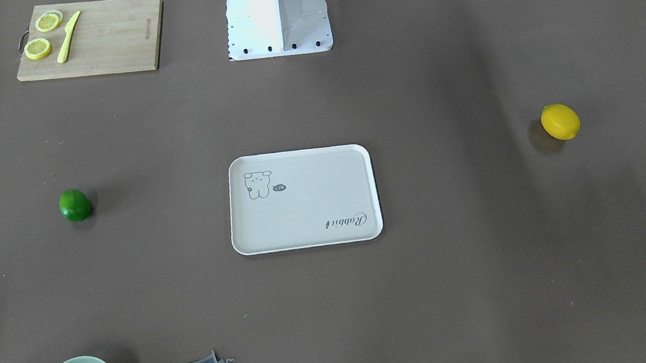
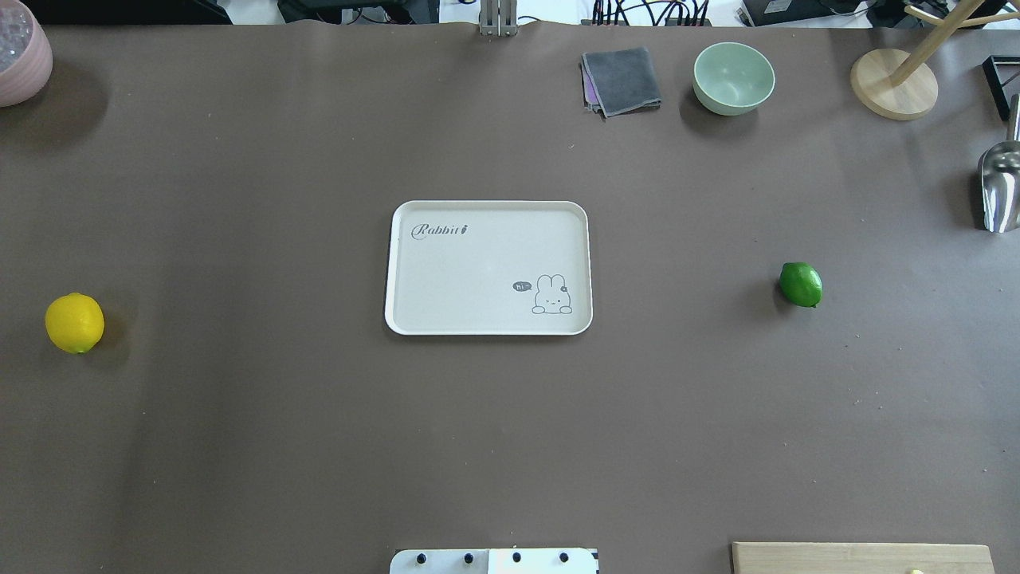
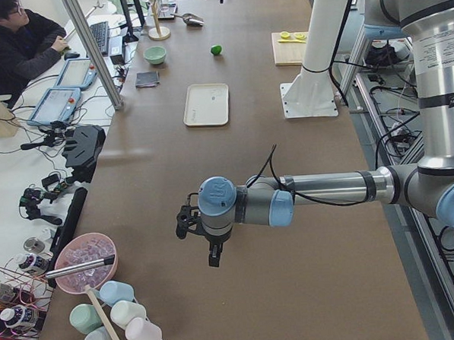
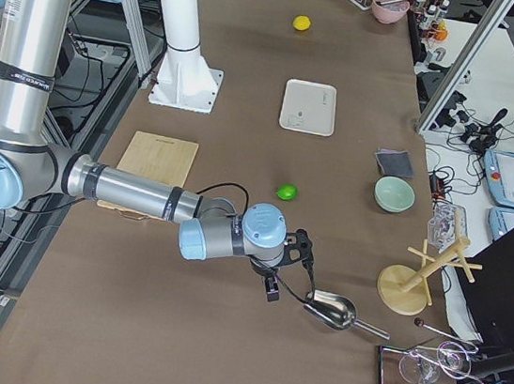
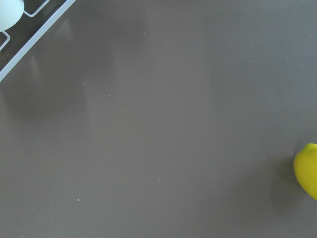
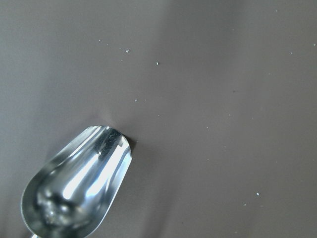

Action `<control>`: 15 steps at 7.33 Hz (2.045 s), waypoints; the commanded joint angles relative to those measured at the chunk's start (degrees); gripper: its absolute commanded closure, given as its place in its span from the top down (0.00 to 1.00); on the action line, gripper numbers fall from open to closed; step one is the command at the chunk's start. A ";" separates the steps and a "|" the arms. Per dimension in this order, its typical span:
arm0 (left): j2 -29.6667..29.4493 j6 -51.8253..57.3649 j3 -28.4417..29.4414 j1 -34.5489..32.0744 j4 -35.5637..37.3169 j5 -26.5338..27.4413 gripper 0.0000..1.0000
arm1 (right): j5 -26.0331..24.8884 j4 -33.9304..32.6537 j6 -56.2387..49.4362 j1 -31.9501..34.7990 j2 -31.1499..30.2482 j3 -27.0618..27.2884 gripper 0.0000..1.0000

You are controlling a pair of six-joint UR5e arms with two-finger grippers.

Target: Place all lemons on tray

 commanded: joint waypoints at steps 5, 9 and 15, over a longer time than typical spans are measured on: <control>-5.33 -16.92 2.18 6.00 -0.51 -7.71 0.98 | 5.86 -0.29 21.21 -9.77 5.08 1.91 1.00; -9.46 -24.22 4.11 14.71 -2.63 -7.80 0.98 | 1.54 -0.46 31.01 -19.02 11.31 1.13 1.00; -14.58 -33.54 11.32 24.30 -4.65 -8.15 0.98 | 1.71 -0.37 33.76 -20.09 12.65 1.39 1.00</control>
